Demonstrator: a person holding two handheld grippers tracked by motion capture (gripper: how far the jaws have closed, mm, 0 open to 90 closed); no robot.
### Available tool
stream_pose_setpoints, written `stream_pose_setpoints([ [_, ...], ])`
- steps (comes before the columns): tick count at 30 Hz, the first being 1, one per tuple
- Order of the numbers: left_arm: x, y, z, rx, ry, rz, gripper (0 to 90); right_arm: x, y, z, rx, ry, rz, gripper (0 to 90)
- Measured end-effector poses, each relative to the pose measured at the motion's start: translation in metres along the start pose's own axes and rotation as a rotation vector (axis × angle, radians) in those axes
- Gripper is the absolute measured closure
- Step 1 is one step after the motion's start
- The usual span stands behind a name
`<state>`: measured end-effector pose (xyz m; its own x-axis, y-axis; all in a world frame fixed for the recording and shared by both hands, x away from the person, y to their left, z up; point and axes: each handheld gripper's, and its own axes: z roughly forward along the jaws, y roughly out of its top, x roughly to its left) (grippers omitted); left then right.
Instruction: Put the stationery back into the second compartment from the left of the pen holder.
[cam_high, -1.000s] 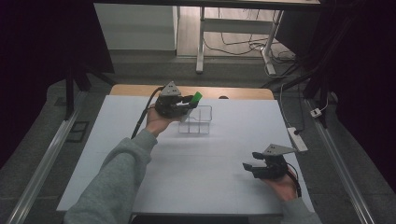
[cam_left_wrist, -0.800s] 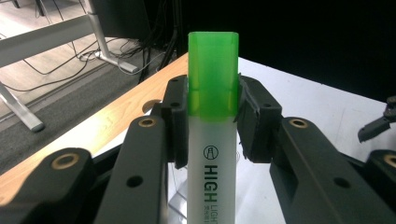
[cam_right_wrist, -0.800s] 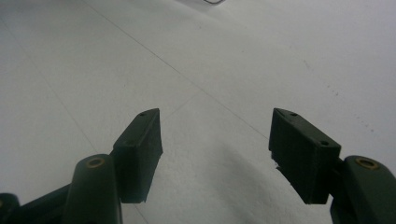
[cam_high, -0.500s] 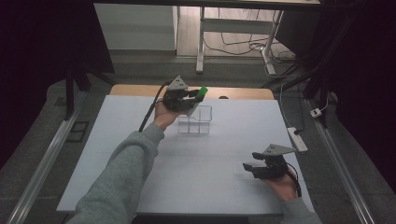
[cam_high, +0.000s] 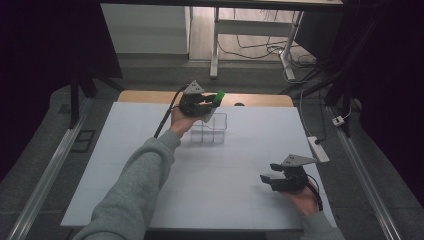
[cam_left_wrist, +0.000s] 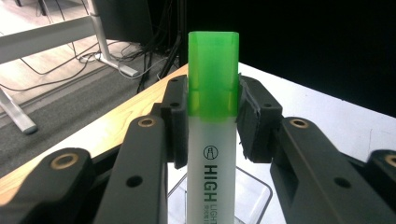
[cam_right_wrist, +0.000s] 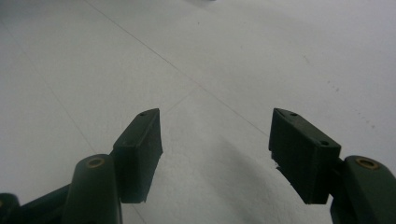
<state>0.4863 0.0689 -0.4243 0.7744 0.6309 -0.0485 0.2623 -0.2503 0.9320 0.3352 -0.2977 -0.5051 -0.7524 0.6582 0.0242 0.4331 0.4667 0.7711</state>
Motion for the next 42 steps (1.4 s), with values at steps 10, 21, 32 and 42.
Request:
stream_pose_setpoints([
  [10, 0.003, -0.004, 0.0, 0.05, -0.015, -0.016, 44.2, 0.001, 0.0, 0.001, 0.007, 0.001, -0.002, 34.0],
  [21, -0.002, 0.0, -0.01, 0.092, -0.021, 0.008, 37.9, 0.001, 0.0, 0.001, 0.002, 0.002, -0.004, 33.9],
  [32, -0.006, -0.007, -0.031, 0.133, -0.033, 0.028, 37.8, 0.001, 0.001, 0.001, 0.001, -0.001, -0.008, 33.9],
  [42, -0.01, -0.025, -0.069, 0.136, -0.022, 0.044, 37.5, 0.003, 0.002, 0.0, -0.004, -0.001, -0.013, 34.0],
])
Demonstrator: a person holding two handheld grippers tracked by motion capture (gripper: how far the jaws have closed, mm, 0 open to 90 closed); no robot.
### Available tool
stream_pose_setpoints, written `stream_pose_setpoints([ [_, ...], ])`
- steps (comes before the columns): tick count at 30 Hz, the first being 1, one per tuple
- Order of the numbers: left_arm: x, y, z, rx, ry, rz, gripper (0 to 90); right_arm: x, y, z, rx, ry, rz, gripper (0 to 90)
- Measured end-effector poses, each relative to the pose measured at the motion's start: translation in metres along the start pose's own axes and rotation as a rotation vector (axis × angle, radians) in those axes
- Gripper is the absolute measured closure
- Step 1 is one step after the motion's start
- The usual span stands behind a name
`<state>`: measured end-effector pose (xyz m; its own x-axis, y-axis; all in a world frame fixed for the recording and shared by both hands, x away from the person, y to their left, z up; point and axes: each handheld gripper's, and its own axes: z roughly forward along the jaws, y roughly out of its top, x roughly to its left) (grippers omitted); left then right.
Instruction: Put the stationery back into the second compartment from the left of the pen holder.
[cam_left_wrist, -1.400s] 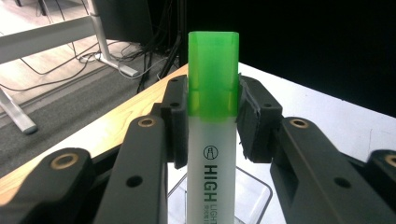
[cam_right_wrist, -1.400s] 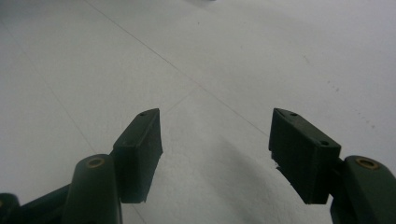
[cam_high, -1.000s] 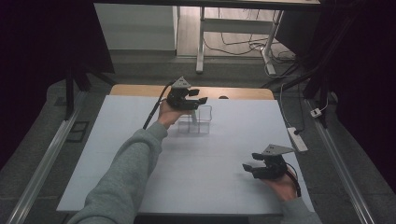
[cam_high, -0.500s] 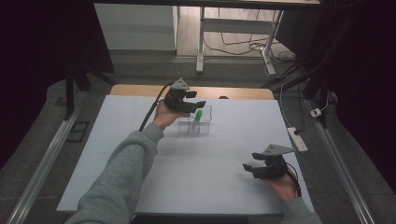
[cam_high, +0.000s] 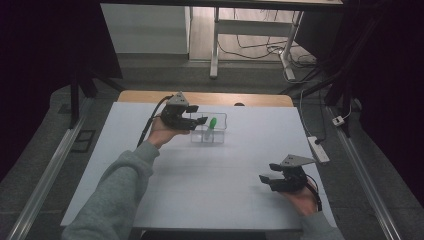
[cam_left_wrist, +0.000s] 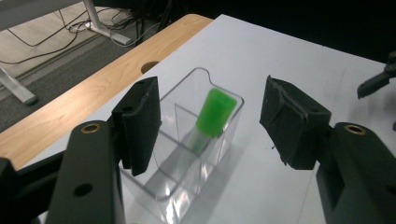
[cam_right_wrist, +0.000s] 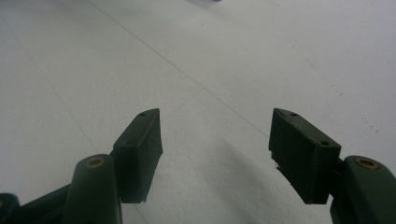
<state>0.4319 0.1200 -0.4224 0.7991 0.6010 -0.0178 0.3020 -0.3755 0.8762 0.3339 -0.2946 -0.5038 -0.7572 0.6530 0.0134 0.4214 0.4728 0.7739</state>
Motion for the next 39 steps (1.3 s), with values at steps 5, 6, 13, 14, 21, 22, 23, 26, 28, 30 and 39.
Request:
stream_pose_setpoints([
  [5, -0.002, -0.012, -0.017, 0.007, 0.016, -0.03, 37.4, -0.001, -0.001, -0.001, -0.001, 0.0, 0.001, 34.0],
  [6, -0.003, -0.015, -0.02, 0.005, 0.017, -0.041, 37.5, -0.001, -0.001, 0.0, -0.003, 0.0, 0.002, 34.0],
  [13, -0.013, -0.04, -0.045, -0.011, 0.024, -0.08, 37.3, -0.002, -0.001, -0.001, 0.0, 0.0, 0.001, 34.0],
  [14, -0.015, -0.044, -0.049, -0.009, 0.029, -0.074, 37.3, -0.002, -0.002, -0.001, 0.001, -0.002, -0.002, 34.0],
  [21, -0.031, -0.075, -0.068, 0.013, 0.071, -0.05, 37.3, -0.003, -0.004, -0.004, -0.006, -0.004, 0.011, 34.1],
  [22, -0.034, -0.079, -0.071, 0.017, 0.073, -0.044, 37.3, -0.003, -0.004, -0.005, -0.005, -0.006, 0.011, 34.0],
  [23, -0.037, -0.082, -0.075, 0.026, 0.077, -0.032, 37.3, -0.003, -0.004, -0.005, -0.004, -0.008, 0.009, 34.0],
  [26, -0.045, -0.094, -0.083, 0.034, 0.073, -0.041, 37.3, -0.004, -0.006, -0.007, -0.003, -0.013, 0.012, 34.0],
  [28, -0.05, -0.102, -0.089, 0.046, 0.07, -0.05, 37.3, -0.004, -0.006, -0.007, -0.006, -0.013, 0.016, 34.0],
  [30, -0.054, -0.111, -0.094, 0.05, 0.067, -0.062, 37.3, -0.004, -0.006, -0.008, -0.008, -0.014, 0.016, 34.0],
  [39, -0.067, -0.146, -0.117, 0.063, 0.078, -0.126, 37.0, -0.003, -0.006, -0.008, -0.007, -0.02, 0.001, 34.0],
])
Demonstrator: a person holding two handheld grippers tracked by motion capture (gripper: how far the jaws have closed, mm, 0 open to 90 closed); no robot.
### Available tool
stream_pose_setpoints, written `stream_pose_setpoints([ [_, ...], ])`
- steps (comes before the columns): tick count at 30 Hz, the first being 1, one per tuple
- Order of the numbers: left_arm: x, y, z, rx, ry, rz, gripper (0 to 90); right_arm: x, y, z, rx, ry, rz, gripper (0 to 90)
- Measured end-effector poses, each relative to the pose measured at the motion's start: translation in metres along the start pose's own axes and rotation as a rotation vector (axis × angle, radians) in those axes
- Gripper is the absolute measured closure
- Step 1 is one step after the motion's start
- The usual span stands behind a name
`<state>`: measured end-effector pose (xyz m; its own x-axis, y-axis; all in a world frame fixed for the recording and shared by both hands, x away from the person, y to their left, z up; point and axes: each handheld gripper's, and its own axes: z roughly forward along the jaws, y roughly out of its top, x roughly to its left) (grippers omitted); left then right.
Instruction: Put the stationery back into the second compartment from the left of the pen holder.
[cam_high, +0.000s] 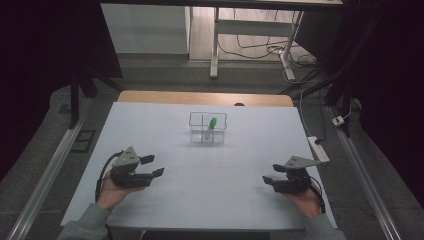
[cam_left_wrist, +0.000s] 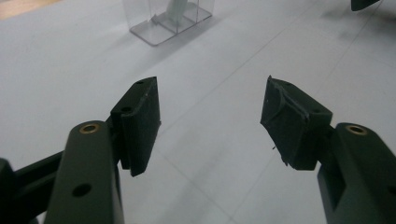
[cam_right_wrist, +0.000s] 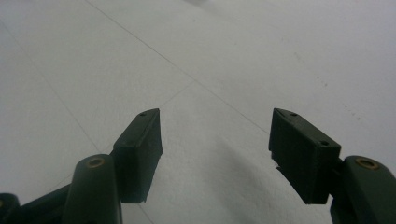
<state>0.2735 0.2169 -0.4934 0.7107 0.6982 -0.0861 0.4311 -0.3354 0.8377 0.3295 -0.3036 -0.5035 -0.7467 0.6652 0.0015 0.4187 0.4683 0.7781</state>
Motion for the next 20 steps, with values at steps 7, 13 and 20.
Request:
stream_pose_setpoints([
  [7, -0.003, -0.019, -0.006, 0.026, -0.001, -0.015, 36.4, 0.0, 0.0, 0.0, 0.001, -0.002, -0.009, 34.0],
  [13, -0.003, -0.022, -0.003, 0.041, 0.004, -0.019, 36.4, 0.001, 0.0, -0.001, -0.011, -0.003, -0.02, 34.1],
  [20, -0.002, -0.022, -0.003, 0.035, 0.006, -0.021, 35.3, 0.001, 0.0, -0.002, -0.02, -0.002, -0.025, 34.1],
])
